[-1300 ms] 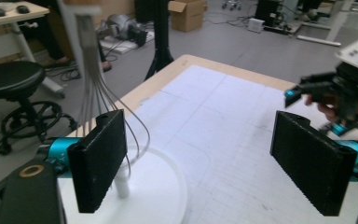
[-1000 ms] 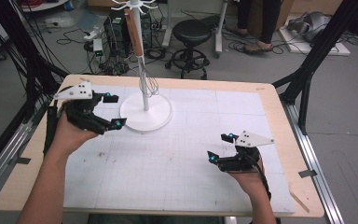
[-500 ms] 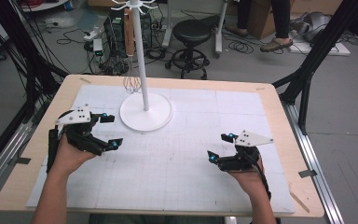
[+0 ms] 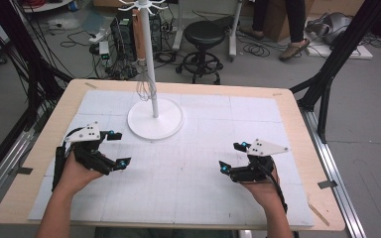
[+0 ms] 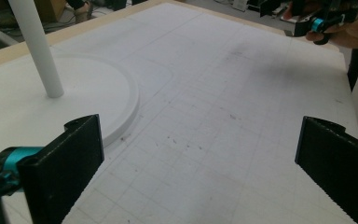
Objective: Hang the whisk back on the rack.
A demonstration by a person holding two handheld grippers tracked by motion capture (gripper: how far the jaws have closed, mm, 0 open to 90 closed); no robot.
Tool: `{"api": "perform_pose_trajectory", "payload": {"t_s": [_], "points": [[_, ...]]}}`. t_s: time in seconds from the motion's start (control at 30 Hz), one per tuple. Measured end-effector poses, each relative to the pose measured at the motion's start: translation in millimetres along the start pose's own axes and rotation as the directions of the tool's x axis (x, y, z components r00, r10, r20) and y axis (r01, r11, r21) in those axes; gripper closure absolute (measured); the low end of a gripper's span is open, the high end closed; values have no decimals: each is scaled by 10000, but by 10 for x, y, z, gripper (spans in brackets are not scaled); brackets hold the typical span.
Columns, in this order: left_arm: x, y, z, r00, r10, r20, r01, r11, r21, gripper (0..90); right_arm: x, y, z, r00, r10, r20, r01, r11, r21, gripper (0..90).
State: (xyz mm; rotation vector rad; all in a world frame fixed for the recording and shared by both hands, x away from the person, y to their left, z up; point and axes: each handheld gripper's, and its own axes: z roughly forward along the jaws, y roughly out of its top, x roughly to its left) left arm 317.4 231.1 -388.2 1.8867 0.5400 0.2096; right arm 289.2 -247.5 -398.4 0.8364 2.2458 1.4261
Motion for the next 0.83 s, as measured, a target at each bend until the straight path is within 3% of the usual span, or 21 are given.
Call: {"api": "perform_pose_trajectory", "payload": {"t_s": [0.13,0.83], "points": [[18,-35,2,9998,-7,-197,11,9998,191,16,3,-2,24,10000,-42,-37,42,9999,98,156],[51,-125,72,9993,-258,-279,279,9966,781,16,-11,-13,30,10000,24,-69,-23,9999,124,156]]}}
